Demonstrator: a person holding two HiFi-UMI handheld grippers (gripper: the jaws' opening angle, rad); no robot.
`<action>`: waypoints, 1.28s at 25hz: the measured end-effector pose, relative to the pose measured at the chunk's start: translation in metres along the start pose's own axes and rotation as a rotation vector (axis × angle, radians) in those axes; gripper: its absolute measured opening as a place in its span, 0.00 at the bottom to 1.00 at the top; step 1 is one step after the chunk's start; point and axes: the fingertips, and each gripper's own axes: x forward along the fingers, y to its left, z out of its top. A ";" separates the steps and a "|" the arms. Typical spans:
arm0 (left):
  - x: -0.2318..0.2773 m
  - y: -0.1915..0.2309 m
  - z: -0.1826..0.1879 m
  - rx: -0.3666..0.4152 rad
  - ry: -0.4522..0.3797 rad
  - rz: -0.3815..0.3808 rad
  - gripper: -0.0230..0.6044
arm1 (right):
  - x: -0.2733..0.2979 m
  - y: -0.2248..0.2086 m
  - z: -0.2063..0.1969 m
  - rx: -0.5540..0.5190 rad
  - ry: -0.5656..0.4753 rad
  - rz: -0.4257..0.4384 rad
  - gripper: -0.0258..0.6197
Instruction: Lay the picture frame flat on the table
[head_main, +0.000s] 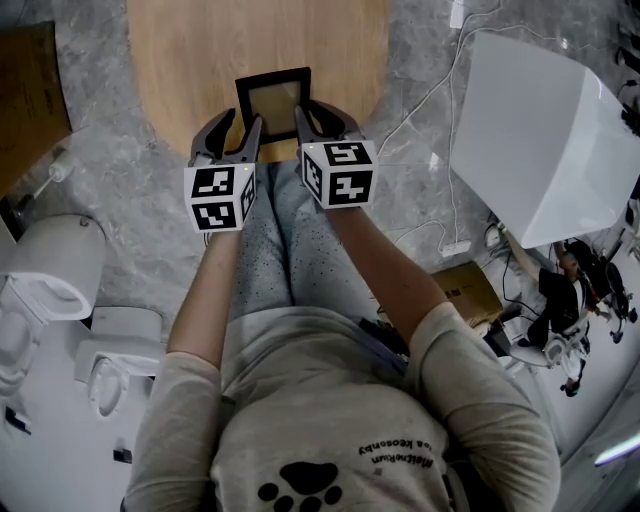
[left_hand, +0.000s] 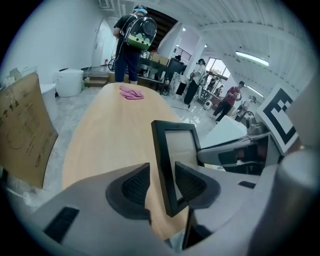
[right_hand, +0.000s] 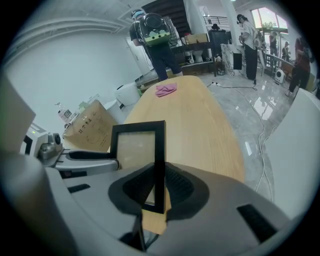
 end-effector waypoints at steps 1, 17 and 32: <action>0.001 0.001 -0.002 -0.002 0.008 0.004 0.28 | 0.001 0.000 -0.001 0.003 0.002 0.000 0.14; 0.028 0.010 -0.018 -0.015 0.116 0.024 0.18 | 0.022 -0.007 -0.014 0.047 0.070 -0.021 0.14; 0.044 0.022 -0.025 -0.033 0.169 0.020 0.18 | 0.043 -0.010 -0.016 0.032 0.119 -0.026 0.14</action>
